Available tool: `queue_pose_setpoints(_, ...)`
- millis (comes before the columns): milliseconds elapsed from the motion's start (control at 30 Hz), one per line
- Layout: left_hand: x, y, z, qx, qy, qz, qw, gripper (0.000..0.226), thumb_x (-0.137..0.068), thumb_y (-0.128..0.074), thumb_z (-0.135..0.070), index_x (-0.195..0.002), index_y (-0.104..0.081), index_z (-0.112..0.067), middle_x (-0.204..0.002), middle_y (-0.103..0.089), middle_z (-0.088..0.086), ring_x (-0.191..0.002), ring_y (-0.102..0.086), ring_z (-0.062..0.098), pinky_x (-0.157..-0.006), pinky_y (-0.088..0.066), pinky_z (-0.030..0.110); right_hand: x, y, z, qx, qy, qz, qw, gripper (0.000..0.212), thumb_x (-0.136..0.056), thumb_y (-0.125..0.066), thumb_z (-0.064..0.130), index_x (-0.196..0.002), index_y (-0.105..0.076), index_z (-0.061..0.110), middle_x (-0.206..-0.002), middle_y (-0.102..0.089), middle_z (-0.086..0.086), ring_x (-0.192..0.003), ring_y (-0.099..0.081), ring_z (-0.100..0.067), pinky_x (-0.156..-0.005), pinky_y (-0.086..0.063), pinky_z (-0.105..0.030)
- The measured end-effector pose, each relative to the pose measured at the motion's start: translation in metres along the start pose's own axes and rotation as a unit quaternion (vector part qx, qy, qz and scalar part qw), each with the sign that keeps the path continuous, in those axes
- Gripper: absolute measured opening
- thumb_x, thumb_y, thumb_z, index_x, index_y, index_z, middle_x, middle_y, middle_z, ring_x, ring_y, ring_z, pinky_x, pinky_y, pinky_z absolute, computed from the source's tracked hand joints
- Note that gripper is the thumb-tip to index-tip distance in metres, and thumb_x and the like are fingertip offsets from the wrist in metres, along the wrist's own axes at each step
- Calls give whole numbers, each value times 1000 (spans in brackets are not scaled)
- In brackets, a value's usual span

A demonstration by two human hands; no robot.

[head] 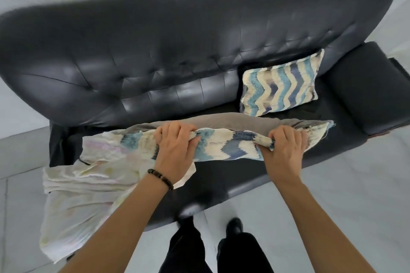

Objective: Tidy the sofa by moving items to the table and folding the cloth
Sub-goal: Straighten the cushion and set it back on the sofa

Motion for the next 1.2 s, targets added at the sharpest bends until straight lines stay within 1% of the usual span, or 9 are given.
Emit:
queue_pose_setpoints(167, -51, -112, 48, -36, 67, 61, 995, 35, -98, -36, -34, -107, -62, -11, -97, -48, 10, -91, -45, 28, -88, -32, 43, -67, -126, -44, -51, 0, 90, 995, 33, -65, -87, 4, -77, -56, 8, -92, -57, -12, -96, -55, -40, -110, -25, -65)
queue_pose_setpoints(400, -103, -235, 128, -91, 151, 21, 984, 28, -97, -44, -28, -102, -60, -6, -95, -47, 15, -87, -44, 34, -87, -30, 45, -159, -291, -72, -52, 101, 185, 976, 30, -78, -82, 21, -87, -57, 7, -95, -56, -12, -100, -54, -39, -110, -26, -61)
queue_pose_setpoints(533, -150, -262, 168, -99, 166, -41, 980, 29, -96, -53, -28, -119, -60, -10, -106, -49, 20, -99, -45, 38, -92, -29, 43, -214, -347, -63, -40, 172, 162, 971, 43, -91, -69, 34, -120, -55, 6, -122, -55, -16, -121, -49, -37, -112, -24, -59)
queue_pose_setpoints(667, -166, -277, 195, -104, 214, -100, 966, 53, -95, -52, -39, -141, -45, -11, -136, -39, 23, -125, -39, 40, -108, -23, 43, -224, -392, -76, -4, 141, 222, 965, 89, -94, -57, 49, -159, -5, 17, -165, 0, -17, -152, -2, -35, -120, -5, -53)
queue_pose_setpoints(833, -110, -295, 234, 34, 427, -167, 888, 121, -72, -68, -70, -154, -5, -6, -156, -9, 20, -146, -10, 33, -118, -14, 46, -191, -421, -119, -99, -22, 270, 957, 111, -85, -66, 59, -157, 12, 25, -164, 17, -13, -151, 9, -35, -119, -6, -55)
queue_pose_setpoints(933, -73, -324, 271, 143, 543, -124, 818, 136, -60, -73, -74, -154, 8, -17, -161, -5, 9, -148, -9, 24, -119, -15, 44, -181, -442, -138, -160, -84, 291, 939, 121, -81, -73, 56, -156, 17, 27, -165, 12, -7, -152, 10, -29, -120, -7, -53)
queue_pose_setpoints(1000, -63, -338, 294, 195, 576, -91, 789, 122, -66, -75, -67, -153, -6, -17, -157, -21, 5, -143, -24, 20, -113, -23, 33, -179, -451, -137, -200, -88, 291, 931, 125, -79, -77, 52, -155, 18, 26, -166, 3, -6, -152, -1, -29, -119, -17, -52)
queue_pose_setpoints(1100, -58, -330, 315, 142, 552, -123, 812, 74, -81, -69, -51, -135, -38, -11, -128, -46, -6, -119, -45, 11, -95, -33, 15, -172, -459, -123, -202, -96, 277, 934, 123, -79, -75, 57, -155, 18, 30, -158, -15, -21, -143, -23, -40, -102, -32, -43)
queue_pose_setpoints(1200, -46, -309, 316, 90, 519, -201, 826, 53, -91, -58, -45, -126, -44, -9, -114, -51, -8, -103, -45, 5, -85, -34, 10, -166, -460, -107, -207, -91, 271, 936, 119, -77, -71, 65, -156, 13, 35, -147, -29, -23, -133, -37, -41, -90, -30, -34)
Point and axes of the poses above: each hand's wrist, its own x-axis away from the middle knuckle, its own y-axis out of the back of the hand, z = x × y, the point moved 6 cm from there along -x, towards the middle knuckle
